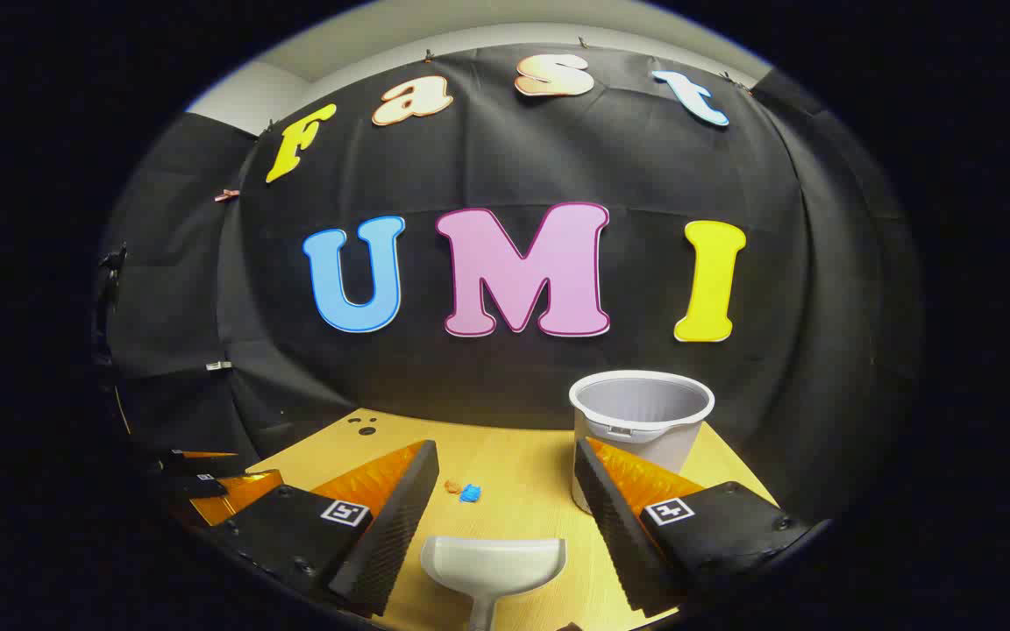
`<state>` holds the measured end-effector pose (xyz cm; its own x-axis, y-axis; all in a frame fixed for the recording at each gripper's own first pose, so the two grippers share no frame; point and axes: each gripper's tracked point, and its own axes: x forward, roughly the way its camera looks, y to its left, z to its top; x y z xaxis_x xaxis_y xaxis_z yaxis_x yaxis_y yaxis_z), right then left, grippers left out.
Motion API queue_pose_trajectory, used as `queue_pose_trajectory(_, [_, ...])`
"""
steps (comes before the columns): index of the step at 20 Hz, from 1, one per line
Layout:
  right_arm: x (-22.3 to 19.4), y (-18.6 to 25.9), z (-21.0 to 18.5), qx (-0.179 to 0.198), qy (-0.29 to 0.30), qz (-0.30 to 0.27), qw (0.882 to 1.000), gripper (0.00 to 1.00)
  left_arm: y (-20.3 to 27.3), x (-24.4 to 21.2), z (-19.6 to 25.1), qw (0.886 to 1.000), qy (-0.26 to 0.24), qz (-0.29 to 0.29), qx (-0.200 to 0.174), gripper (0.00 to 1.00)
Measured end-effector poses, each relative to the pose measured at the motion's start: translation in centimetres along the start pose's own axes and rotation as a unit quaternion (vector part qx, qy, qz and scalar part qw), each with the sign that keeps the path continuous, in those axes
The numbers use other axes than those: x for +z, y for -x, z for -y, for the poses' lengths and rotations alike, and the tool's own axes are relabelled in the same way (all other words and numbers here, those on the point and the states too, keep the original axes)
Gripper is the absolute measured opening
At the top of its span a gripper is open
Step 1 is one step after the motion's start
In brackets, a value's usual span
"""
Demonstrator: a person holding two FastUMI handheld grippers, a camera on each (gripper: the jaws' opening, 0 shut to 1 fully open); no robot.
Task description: Pick up the small broom and dustpan from the desktop, sweep the trash into the dustpan with the broom, and then empty the trash into the garbage bin.
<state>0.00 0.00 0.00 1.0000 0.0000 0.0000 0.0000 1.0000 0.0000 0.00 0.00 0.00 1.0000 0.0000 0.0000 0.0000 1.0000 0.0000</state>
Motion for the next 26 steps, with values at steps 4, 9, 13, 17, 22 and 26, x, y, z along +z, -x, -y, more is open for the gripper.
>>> queue_pose_trajectory(4, [-2.2, -1.3, -0.6, 0.0, -0.038, -0.044, 0.998, 0.99, -0.9, 1.0, -0.2, 0.999, -0.044, 0.008, -0.007, 0.96])
queue_pose_trajectory(9, [-2.6, -1.4, -0.8, -0.03, -0.022, -0.047, 0.998, 0.98, -0.9, 1.7, -1.6, 0.997, -0.067, 0.003, -0.031, 0.95])
queue_pose_trajectory(13, [-4.0, -0.8, -1.5, -0.043, -0.012, -0.074, 0.996, 0.98, -1.4, 1.5, -3.0, 0.996, -0.072, 0.003, -0.051, 0.96])
queue_pose_trajectory(17, [-5.9, 0.0, -3.5, -0.026, -0.02, -0.105, 0.994, 0.99, -1.8, -0.1, -4.4, 0.996, -0.065, -0.021, -0.057, 0.96])
queue_pose_trajectory(22, [-6.7, 0.4, -3.7, -0.031, -0.008, -0.121, 0.992, 0.99, -3.5, -2.9, -7.4, 0.994, -0.069, -0.072, -0.039, 0.95])
queue_pose_trajectory(26, [-7.9, 0.9, -3.5, -0.029, -0.011, -0.142, 0.989, 0.99, -5.5, -7.8, -9.0, 0.985, -0.054, -0.159, -0.042, 0.96])
